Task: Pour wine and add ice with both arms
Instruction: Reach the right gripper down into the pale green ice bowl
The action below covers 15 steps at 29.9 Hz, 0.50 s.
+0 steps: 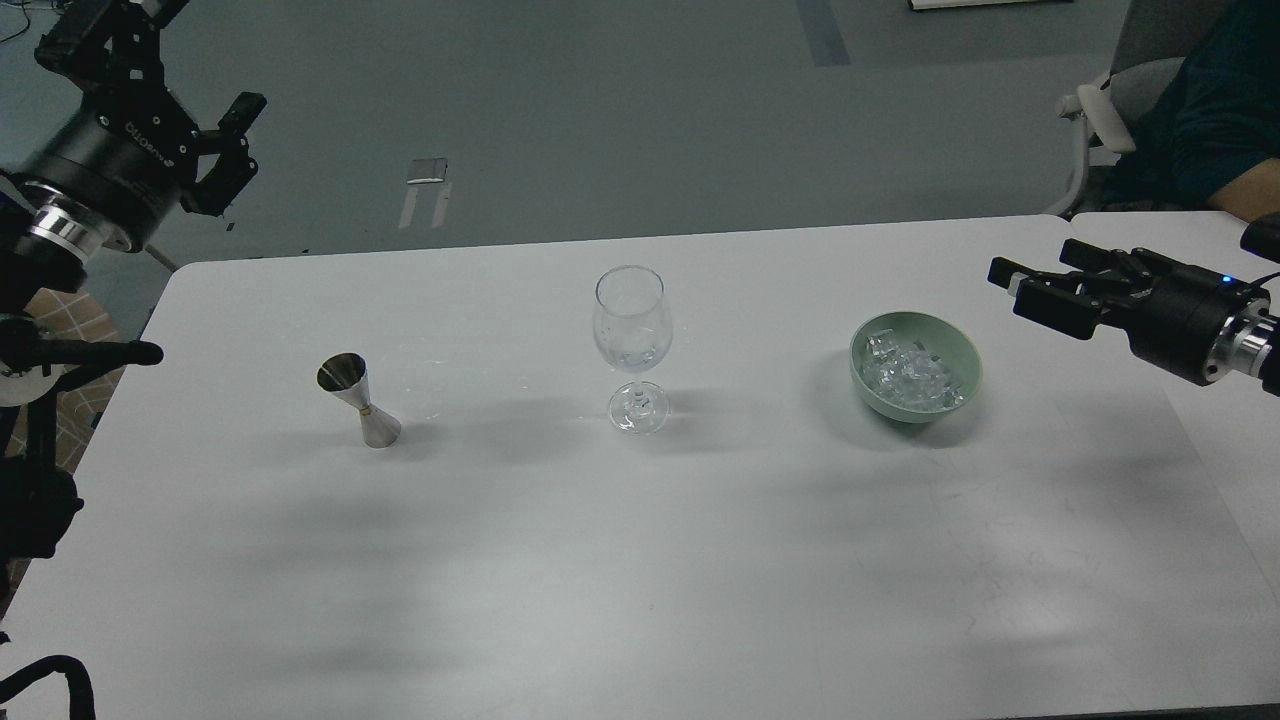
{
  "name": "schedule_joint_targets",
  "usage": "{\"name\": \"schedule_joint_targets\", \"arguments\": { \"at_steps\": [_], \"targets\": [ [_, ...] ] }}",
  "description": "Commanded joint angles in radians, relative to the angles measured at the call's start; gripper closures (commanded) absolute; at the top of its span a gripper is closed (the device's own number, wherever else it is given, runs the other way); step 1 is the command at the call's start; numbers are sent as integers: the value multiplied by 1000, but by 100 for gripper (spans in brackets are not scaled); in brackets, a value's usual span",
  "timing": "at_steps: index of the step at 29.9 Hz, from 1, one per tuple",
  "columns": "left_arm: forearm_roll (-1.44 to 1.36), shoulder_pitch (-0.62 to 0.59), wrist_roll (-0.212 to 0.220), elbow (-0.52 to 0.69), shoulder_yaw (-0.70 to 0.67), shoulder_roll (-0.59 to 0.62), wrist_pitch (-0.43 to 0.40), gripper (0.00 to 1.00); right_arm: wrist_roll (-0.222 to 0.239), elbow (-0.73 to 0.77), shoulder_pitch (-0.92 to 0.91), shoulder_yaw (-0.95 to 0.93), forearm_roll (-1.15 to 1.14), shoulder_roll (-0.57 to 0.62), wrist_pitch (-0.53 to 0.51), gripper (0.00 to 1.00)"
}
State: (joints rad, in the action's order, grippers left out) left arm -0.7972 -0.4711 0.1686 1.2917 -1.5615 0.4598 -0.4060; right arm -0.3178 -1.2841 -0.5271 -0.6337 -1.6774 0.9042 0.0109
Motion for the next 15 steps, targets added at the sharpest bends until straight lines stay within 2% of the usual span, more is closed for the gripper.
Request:
{"name": "schedule_joint_targets", "arguments": {
  "at_steps": [1,7,10,13,14,15],
  "targets": [
    [0,0,0,1,0,-24,-1,3,2,43,13,26,-74,-34,-2,1],
    [-4,3,0,4,0,-35,-1,3,0,97,7,35,-113,-103,-2,4],
    [-2,3,0,4,0,-35,-1,3,2,111,6,35,-123,-134,-2,9],
    [-2,3,0,4,0,-35,-2,3,2,127,-7,54,-125,-159,-9,30],
    [-2,3,0,4,0,-35,-2,3,2,132,-22,77,-125,-160,-9,36],
    [-2,3,0,4,0,-35,-2,3,0,137,-30,91,-125,-162,-9,37]
  ]
}}
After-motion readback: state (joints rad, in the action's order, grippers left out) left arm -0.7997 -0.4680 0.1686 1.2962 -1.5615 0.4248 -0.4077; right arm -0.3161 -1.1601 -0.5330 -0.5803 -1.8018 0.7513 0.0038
